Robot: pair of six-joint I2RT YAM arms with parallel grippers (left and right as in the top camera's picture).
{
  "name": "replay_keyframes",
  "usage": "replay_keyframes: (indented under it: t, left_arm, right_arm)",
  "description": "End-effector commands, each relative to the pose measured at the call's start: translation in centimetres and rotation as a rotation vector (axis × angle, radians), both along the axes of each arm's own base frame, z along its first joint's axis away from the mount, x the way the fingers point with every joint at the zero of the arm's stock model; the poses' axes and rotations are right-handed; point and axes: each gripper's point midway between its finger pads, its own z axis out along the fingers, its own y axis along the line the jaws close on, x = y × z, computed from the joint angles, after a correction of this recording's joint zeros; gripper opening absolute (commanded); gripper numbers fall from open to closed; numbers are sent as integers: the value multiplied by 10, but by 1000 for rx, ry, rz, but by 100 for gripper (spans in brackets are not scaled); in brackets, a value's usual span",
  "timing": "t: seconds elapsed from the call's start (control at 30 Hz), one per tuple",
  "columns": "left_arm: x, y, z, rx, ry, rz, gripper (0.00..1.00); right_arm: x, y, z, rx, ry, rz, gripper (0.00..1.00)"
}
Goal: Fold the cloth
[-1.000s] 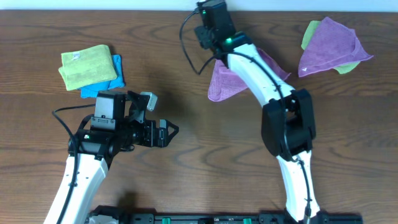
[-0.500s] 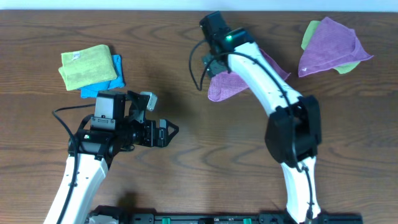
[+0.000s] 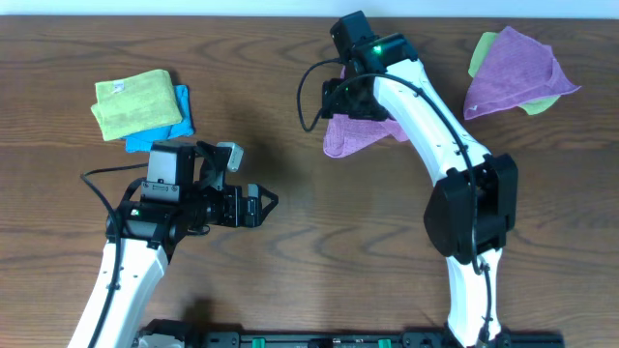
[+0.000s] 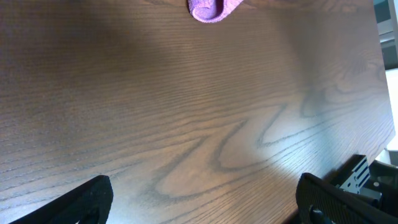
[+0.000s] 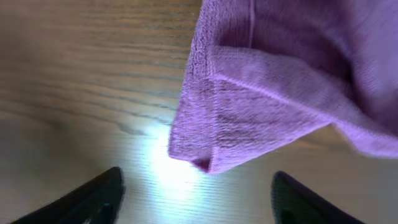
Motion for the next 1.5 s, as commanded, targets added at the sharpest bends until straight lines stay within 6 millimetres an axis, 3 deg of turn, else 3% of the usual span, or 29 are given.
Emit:
replay_keyframes:
  t: [0.0, 0.4, 0.9, 1.1, 1.47]
  left_arm:
    - [3, -3, 8, -15, -15, -7, 95]
    - [3, -1, 7, -3, -12, 0, 95]
    - [3, -1, 6, 0, -14, 1, 95]
    - [3, -1, 6, 0, -14, 1, 96]
    - [4, 0, 6, 4, -15, 3, 95]
  right_arm:
    - [3, 0, 3, 68, 27, -185, 73]
    - [2, -5, -60, 104, 58, -371, 72]
    - [35, -11, -77, 193, -65, -489, 68]
    - [53, -19, -72, 213, -134, -511, 64]
    - [64, -24, -70, 217, -174, -526, 45]
